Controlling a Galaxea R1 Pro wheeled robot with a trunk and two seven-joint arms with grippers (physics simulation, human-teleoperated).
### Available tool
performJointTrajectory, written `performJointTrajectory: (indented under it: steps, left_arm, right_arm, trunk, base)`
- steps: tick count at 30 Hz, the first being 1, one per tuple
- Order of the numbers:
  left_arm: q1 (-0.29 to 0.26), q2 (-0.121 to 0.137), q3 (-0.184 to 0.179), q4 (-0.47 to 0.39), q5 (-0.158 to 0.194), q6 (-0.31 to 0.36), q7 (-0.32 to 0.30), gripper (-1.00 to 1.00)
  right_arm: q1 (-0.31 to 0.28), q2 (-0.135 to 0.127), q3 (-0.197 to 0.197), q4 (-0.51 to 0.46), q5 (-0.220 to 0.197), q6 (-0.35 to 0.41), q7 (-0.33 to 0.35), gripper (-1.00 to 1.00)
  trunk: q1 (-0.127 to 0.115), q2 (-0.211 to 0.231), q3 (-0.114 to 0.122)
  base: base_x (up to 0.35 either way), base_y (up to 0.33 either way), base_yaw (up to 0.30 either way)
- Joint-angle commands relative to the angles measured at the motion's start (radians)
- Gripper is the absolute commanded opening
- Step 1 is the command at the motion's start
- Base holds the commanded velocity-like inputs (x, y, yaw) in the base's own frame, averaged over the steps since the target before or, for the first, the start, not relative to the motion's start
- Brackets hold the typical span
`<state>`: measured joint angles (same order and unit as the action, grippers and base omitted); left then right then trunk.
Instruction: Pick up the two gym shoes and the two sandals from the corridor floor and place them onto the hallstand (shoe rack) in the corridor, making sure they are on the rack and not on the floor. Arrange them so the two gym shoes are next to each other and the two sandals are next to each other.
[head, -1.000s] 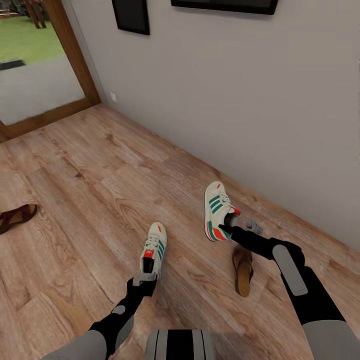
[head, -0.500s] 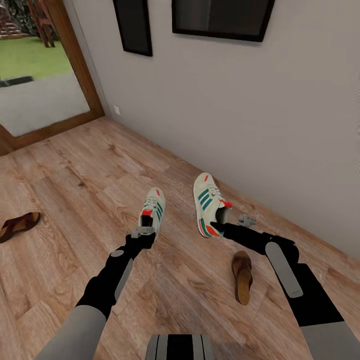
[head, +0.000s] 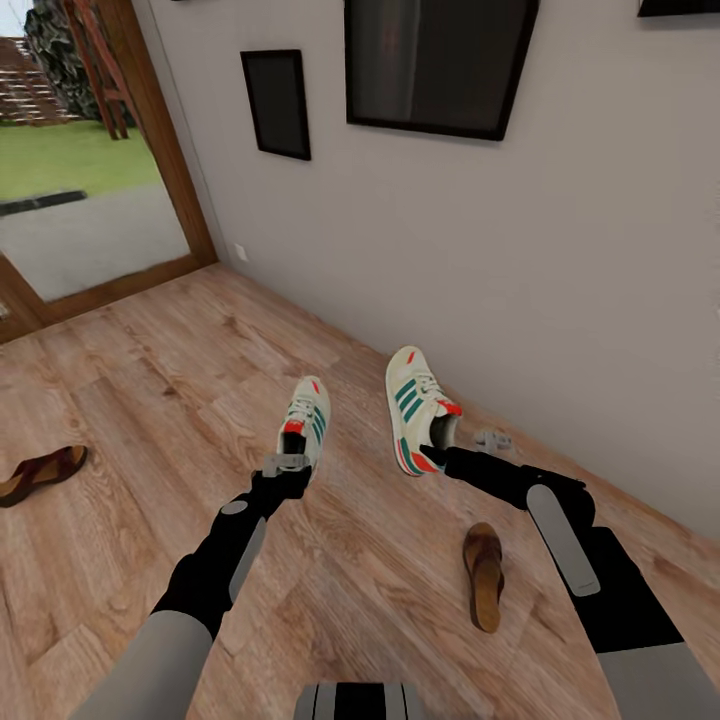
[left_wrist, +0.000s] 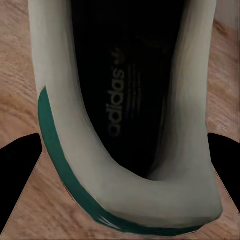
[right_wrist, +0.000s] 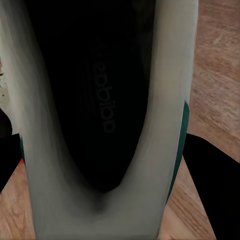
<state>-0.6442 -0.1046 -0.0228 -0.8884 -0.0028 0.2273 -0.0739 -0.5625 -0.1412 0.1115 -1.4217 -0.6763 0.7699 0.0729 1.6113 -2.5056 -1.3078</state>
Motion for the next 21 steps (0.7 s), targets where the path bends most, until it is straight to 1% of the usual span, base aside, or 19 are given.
performJointTrajectory:
  steps: [1, 8, 10, 12, 13, 16, 21]
  left_arm:
    - [0.0, 0.0, 0.002, -0.001, -0.001, 0.006, -0.003, -1.0]
    - [0.0, 0.0, 0.004, -0.001, 0.0, 0.007, -0.003, -1.0]
    - [0.0, 0.0, 0.004, -0.001, 0.0, 0.007, -0.003, -1.0]
    - [0.0, 0.0, 0.004, -0.001, 0.0, 0.008, -0.003, -1.0]
    - [0.0, 0.0, 0.004, -0.001, 0.001, 0.009, -0.003, -1.0]
    - [0.0, -0.001, 0.004, -0.001, 0.001, 0.009, -0.003, -1.0]
    - [0.0, -0.001, 0.003, -0.001, 0.001, 0.01, -0.003, -1.0]
  right_arm:
    - [0.0, 0.0, 0.0, 0.0, 0.008, 0.003, 0.005, -1.0]
    - [0.0, -0.001, 0.0, 0.0, 0.007, 0.001, 0.006, -1.0]
    - [0.0, -0.001, -0.001, 0.0, 0.008, -0.01, 0.006, -1.0]
    - [0.0, -0.001, -0.001, 0.0, 0.008, -0.051, 0.007, -1.0]
    - [0.0, -0.001, -0.001, 0.0, 0.008, -0.098, 0.008, -1.0]
    - [0.0, -0.001, -0.001, 0.0, 0.007, -0.124, 0.008, -1.0]
    - [0.0, -0.001, -0.001, 0.0, 0.007, -0.136, 0.01, -1.0]
  trunk:
    - [-0.001, 0.0, 0.005]
    - [-0.004, 0.002, 0.044]
    - [-0.005, 0.002, 0.055]
    - [-0.005, 0.003, 0.066]
    - [-0.006, 0.003, 0.071]
    - [-0.007, 0.004, 0.088]
    - [-0.01, 0.005, 0.115]
  base:
    - [0.0, 0.0, 0.0]
    - [0.0, 0.0, 0.0]
    - [0.0, 0.0, 0.0]
    - [0.0, 0.0, 0.0]
    - [0.0, 0.0, 0.0]
    - [0.0, 0.0, 0.0]
    - [0.0, 0.0, 0.0]
